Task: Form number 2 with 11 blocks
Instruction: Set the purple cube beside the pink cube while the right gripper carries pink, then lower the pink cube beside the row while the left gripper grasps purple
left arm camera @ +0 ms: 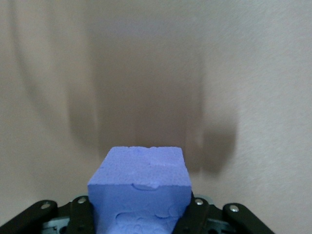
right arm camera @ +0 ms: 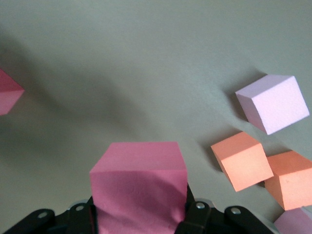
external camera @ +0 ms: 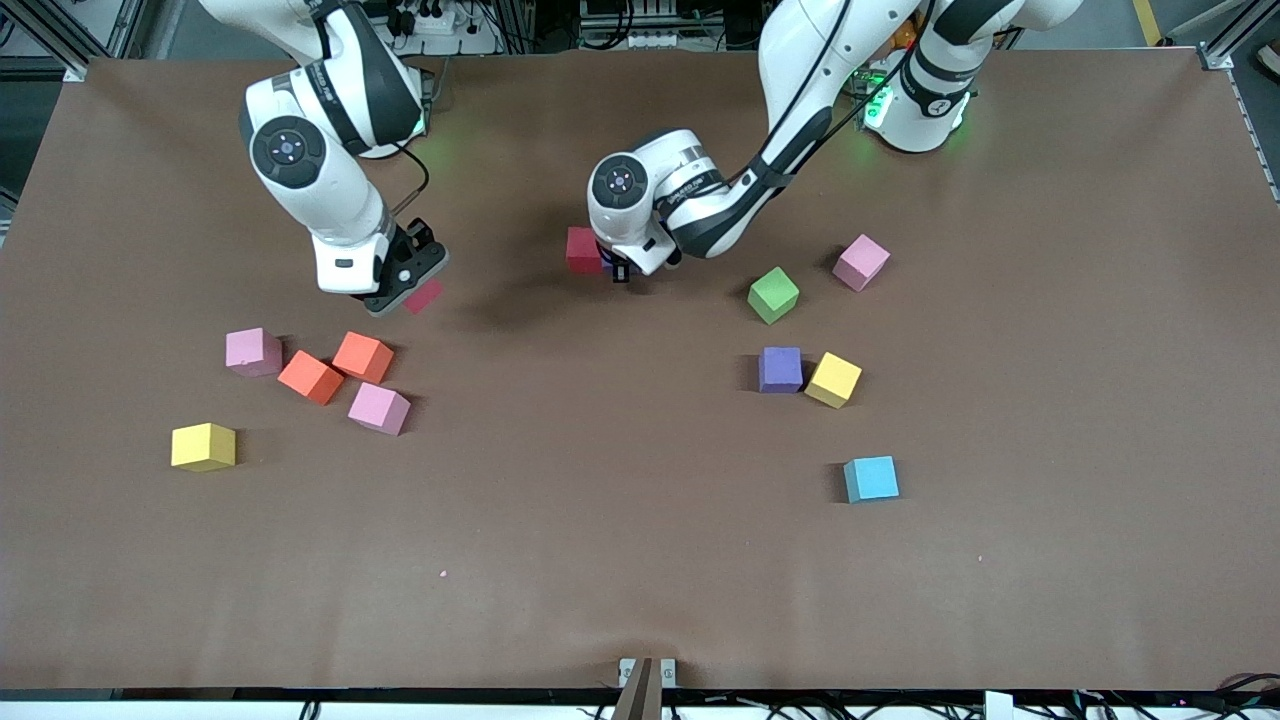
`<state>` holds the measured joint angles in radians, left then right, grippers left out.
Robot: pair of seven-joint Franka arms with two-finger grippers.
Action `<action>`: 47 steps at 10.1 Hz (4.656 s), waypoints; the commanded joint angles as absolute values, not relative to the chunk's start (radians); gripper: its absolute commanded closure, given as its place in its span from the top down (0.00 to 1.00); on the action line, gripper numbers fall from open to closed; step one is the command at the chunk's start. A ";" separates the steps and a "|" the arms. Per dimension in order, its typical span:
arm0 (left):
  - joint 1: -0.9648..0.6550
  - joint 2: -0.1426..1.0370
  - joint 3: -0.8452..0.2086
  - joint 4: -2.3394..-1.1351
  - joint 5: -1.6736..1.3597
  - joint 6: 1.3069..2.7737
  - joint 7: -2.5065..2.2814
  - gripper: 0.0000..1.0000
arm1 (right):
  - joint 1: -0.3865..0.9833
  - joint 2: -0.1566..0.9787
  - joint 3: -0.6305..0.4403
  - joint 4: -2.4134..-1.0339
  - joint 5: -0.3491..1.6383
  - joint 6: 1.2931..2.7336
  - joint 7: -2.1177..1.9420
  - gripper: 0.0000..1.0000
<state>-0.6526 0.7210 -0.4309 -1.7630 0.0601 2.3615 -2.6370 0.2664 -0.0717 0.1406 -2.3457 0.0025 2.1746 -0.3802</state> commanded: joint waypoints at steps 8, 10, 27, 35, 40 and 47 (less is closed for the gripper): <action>-0.667 0.569 -0.426 -1.786 0.058 2.198 -2.638 1.00 | 0.367 -0.058 0.137 -2.418 -0.002 2.267 -0.429 0.24; -0.635 0.497 -0.426 -1.781 0.054 2.125 -2.570 1.00 | 0.367 -0.057 0.138 -2.416 -0.002 2.266 -0.530 0.22; -0.210 0.657 -0.376 -1.686 0.230 2.157 -0.888 1.00 | 0.597 0.164 0.153 -2.424 -0.002 2.483 -0.890 0.11; -0.190 0.641 -0.377 -1.727 0.229 2.145 -0.762 1.00 | 0.635 0.193 0.241 -2.448 -0.002 2.491 -0.707 0.12; -0.175 0.617 -0.379 -1.723 0.230 2.102 -0.756 1.00 | 0.626 0.195 0.242 -2.448 -0.003 2.494 -0.706 0.14; -0.190 0.656 -0.383 -1.729 0.227 2.105 -0.759 1.00 | 0.623 0.233 0.239 -2.448 -0.005 2.545 -0.704 0.26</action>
